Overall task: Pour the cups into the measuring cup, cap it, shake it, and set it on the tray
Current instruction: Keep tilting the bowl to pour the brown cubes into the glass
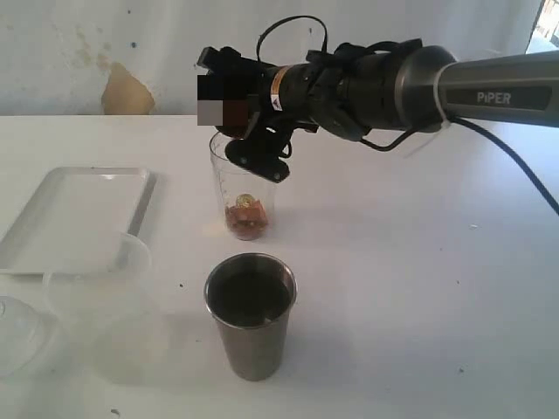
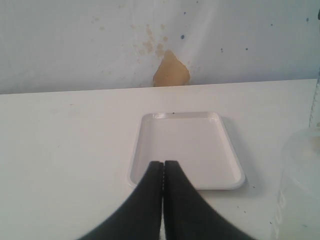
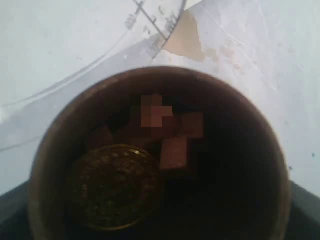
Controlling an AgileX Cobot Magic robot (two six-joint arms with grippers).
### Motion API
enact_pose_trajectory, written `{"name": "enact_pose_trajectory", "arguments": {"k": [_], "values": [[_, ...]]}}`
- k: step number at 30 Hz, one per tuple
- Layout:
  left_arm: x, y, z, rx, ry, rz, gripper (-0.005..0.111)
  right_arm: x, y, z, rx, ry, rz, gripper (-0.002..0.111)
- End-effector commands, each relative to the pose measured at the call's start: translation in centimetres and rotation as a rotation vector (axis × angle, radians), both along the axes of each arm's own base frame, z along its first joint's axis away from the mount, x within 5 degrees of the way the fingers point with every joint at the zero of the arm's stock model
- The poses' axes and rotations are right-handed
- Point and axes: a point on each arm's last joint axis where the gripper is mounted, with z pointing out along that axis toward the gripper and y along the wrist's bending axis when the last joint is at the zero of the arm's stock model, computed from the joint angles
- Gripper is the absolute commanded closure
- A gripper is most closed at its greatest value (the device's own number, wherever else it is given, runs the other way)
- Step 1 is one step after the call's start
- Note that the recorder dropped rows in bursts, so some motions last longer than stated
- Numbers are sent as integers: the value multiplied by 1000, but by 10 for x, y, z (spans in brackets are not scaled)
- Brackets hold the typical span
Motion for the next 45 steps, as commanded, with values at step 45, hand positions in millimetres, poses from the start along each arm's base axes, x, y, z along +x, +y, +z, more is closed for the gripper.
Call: {"name": "enact_pose_trajectory", "arguments": {"k": [45], "values": [[0,0,-2,0,4,-2,106,5,-7,4,-9,-74,36,108]]}}
